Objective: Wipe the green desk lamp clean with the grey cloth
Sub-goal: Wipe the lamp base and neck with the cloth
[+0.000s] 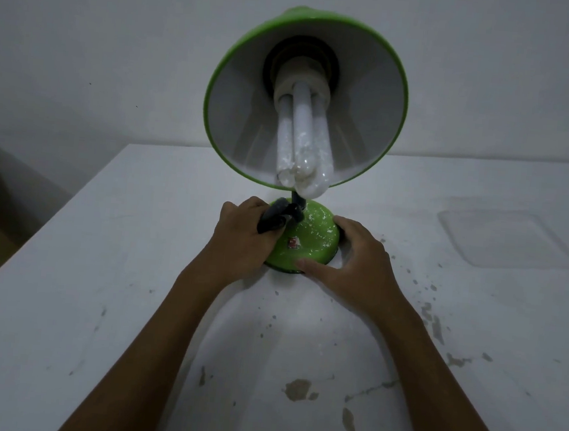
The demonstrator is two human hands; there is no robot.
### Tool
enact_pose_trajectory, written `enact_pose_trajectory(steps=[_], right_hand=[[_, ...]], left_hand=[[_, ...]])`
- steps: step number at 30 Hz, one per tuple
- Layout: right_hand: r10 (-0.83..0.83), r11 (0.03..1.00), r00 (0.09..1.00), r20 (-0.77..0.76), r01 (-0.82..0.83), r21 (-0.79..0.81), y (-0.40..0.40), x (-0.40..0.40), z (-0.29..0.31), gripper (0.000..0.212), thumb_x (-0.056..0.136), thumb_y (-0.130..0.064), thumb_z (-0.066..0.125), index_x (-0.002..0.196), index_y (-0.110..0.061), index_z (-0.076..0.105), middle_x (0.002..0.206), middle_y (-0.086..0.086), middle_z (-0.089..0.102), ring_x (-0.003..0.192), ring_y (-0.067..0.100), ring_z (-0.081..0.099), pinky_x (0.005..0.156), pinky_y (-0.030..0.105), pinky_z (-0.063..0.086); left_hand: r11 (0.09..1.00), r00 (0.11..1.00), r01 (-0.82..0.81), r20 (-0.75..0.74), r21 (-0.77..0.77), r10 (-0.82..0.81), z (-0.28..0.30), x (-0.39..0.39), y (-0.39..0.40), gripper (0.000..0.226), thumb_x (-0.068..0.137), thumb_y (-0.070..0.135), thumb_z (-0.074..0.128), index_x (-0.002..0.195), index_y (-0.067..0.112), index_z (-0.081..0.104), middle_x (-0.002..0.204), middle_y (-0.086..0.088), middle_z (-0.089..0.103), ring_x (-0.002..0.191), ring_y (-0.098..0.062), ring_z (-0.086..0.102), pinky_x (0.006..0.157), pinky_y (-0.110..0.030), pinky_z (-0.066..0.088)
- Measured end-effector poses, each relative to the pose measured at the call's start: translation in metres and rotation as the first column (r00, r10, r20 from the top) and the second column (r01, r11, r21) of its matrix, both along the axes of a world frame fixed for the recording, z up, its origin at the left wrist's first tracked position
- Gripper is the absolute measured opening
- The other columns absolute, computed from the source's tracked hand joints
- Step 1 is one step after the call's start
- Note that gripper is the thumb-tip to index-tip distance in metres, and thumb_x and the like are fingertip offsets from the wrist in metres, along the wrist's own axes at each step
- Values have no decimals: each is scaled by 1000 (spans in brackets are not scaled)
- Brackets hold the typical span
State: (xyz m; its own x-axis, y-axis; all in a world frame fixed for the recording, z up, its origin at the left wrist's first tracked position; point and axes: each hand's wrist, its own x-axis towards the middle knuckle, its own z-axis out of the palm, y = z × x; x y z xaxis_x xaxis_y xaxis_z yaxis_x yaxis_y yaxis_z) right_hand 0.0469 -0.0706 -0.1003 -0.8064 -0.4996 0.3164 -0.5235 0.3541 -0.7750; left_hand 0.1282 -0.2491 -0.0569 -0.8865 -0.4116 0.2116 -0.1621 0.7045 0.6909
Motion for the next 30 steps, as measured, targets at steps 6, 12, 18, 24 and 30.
enact_pose_trajectory(steps=[6, 12, 18, 24, 30], right_hand=[[19, 1000, 1000, 2, -19, -4, 1, 1, 3, 83, 61, -59, 83, 132, -26, 54, 122, -14, 62, 108, 6, 60, 92, 30, 54], [21, 1000, 1000, 5, -21, -7, 1, 1, 3, 81, 61, -59, 84, 130, -27, 55, 120, -16, 61, 106, 4, 59, 91, 27, 54], [31, 1000, 1000, -3, -31, 0, 2, -1, 3, 90, 57, -67, 81, 132, -26, 54, 123, -14, 62, 110, 5, 60, 95, 32, 54], [51, 999, 999, 8, -51, -15, 2, -1, 3, 87, 57, -67, 82, 129, -26, 56, 120, -14, 63, 107, 5, 61, 92, 35, 55], [40, 999, 999, 8, -40, 3, 2, -3, 0, 92, 55, -70, 81, 132, -28, 53, 124, -15, 61, 112, 5, 60, 95, 35, 54]], left_hand=[[974, 987, 159, 24, -162, -157, -6, 9, 2, 34, 85, 26, 49, 113, 29, 67, 103, 23, 55, 97, -22, 41, 86, -37, 38], [933, 946, 324, 22, -154, -325, -8, 10, -19, 48, 72, 6, 51, 111, 30, 66, 105, 20, 63, 95, -24, 54, 82, -42, 46], [984, 984, 148, -82, -97, -156, 4, 5, -4, 36, 73, 9, 49, 104, 18, 63, 98, 6, 62, 91, -23, 55, 79, -41, 48], [899, 948, 306, 10, -312, -319, -8, 14, -8, 59, 65, 4, 51, 117, 28, 65, 110, 23, 57, 94, -24, 50, 85, -37, 43], [904, 945, 282, -70, -320, -319, -8, 27, -22, 56, 58, -4, 56, 108, 18, 70, 106, 11, 65, 93, -22, 54, 85, -15, 38]])
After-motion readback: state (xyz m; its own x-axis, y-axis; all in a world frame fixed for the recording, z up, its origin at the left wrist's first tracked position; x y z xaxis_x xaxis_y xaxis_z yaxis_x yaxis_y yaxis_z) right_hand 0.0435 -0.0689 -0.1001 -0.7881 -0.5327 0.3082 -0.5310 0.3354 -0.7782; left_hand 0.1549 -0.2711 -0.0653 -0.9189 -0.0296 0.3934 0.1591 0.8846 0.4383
